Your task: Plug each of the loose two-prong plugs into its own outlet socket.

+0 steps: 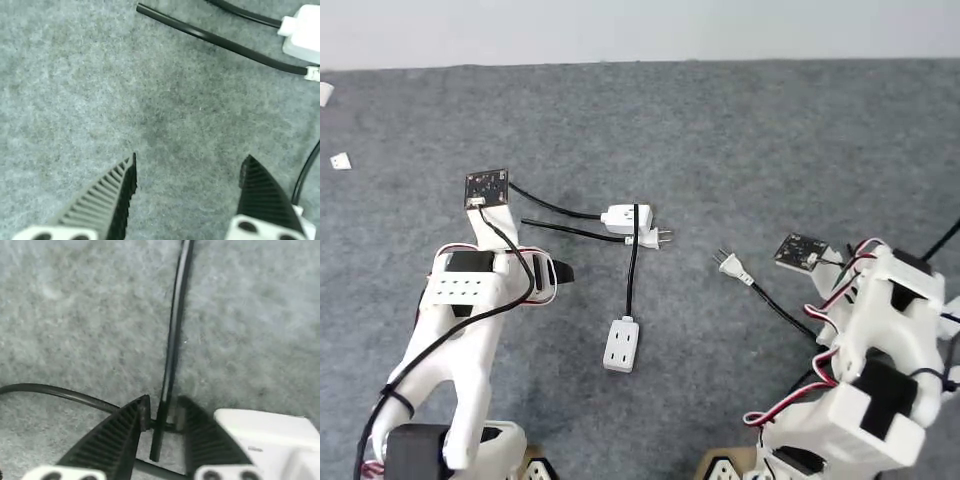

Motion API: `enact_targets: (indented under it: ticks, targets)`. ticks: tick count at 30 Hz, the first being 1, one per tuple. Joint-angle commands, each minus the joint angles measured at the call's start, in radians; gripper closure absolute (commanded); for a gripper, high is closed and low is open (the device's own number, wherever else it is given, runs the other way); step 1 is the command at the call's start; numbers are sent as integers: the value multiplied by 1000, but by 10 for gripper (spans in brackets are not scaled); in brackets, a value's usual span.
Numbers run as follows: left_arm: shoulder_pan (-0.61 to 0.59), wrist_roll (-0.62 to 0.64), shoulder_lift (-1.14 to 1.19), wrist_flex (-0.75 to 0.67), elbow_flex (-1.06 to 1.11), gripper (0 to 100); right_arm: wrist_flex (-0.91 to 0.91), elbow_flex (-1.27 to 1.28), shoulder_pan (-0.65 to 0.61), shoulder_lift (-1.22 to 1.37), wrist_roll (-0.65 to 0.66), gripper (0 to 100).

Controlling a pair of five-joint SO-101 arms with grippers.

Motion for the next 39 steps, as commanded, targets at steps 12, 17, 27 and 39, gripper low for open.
enact_targets:
  ticks: [12,17,27,39]
  targets:
    - [3,-9,-11,-17,-15,692,85,-29,-1,-234,-95,989]
    - [3,-9,-11,-17,-15,692,171,-69,-44,-427,-278,990]
    - [2,-9,-12,-15,-16,692,374,-338,-275,-562,-667,991]
    - [2,-9,-12,-15,-18,692,622,-740,-541,-556,-707,991]
